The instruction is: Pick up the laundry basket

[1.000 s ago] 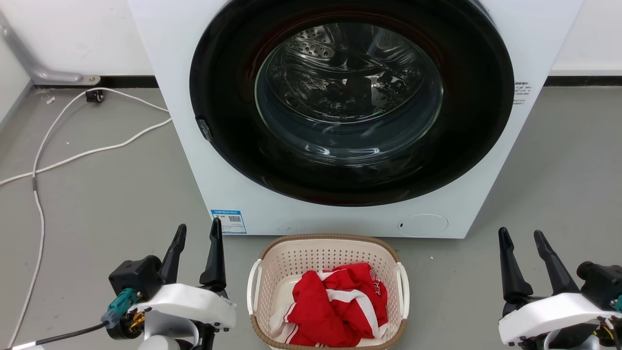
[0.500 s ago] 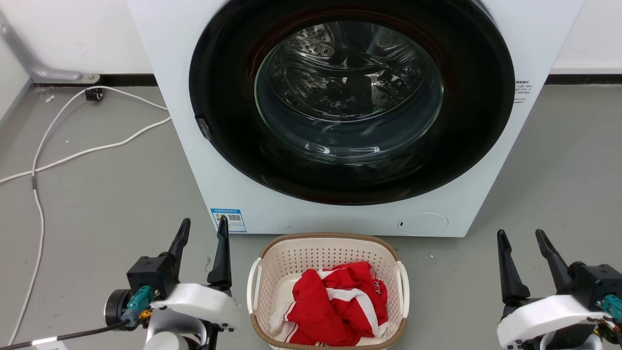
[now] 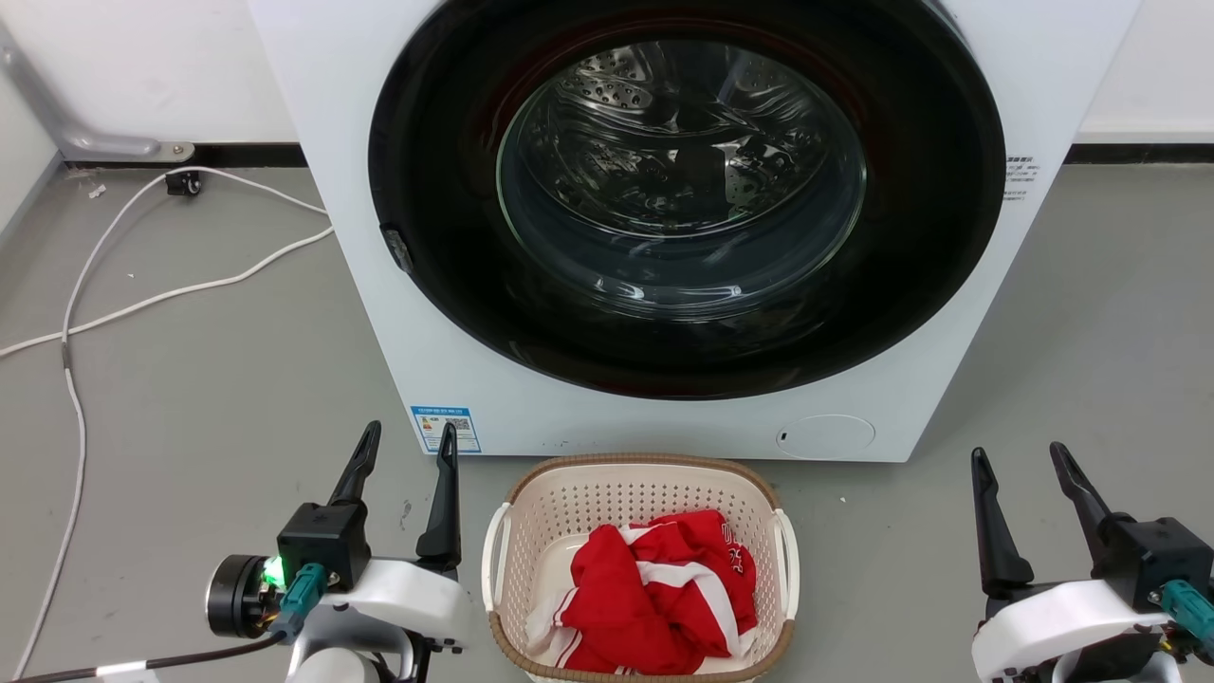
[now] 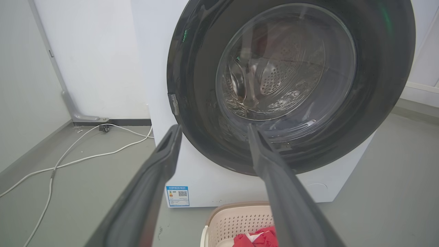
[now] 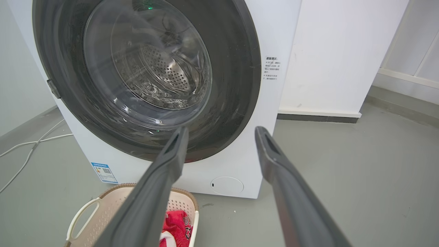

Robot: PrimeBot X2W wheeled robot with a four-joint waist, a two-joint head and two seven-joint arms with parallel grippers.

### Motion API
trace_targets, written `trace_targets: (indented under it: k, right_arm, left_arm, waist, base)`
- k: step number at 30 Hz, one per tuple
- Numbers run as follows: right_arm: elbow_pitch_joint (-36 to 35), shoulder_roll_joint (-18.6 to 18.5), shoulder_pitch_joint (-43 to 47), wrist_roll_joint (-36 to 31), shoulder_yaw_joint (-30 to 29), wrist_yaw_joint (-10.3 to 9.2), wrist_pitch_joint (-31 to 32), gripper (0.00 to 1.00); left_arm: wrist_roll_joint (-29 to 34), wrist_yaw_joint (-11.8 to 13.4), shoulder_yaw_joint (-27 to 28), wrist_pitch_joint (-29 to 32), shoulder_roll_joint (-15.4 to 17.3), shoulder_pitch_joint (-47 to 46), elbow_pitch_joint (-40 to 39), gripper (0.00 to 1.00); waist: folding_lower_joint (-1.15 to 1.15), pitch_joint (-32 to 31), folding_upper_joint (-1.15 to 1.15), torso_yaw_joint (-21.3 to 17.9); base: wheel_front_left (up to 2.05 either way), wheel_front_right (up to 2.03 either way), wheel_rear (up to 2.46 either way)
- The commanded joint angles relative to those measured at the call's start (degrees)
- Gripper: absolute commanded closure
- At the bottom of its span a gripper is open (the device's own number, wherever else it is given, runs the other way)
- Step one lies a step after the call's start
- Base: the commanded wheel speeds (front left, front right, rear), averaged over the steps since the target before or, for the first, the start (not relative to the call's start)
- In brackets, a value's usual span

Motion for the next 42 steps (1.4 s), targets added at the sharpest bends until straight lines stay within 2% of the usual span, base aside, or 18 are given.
trace_targets:
  k: [1, 18, 42]
  right_arm:
    - [-0.3, 0.2, 0.7, -1.4, 0.0, -0.02, -0.5, 0.0]
    - [0.6, 0.2, 0.5, -6.1, 0.7, -0.03, -2.6, 0.0]
    - [2.7, 0.2, -2.3, -3.8, 0.5, -0.03, -2.6, 0.0]
  left_arm:
    - [1.5, 0.3, -0.2, -0.5, 0.4, -0.7, 0.0, 0.0]
    - [6.5, 0.5, 0.1, -2.3, 0.0, -0.7, -0.4, 0.0]
    - [5.3, -0.7, 1.4, -2.2, -0.7, -2.1, 1.3, 0.0]
  waist:
    - [0.0, 0.0, 0.0, 0.0]
    - [0.0, 0.7, 0.0, 0.0]
    - [0.0, 2.7, 0.0, 0.0]
  base:
    - [0.0, 0.0, 0.0]
    - [0.0, 0.0, 0.0]
    - [0.0, 0.0, 0.0]
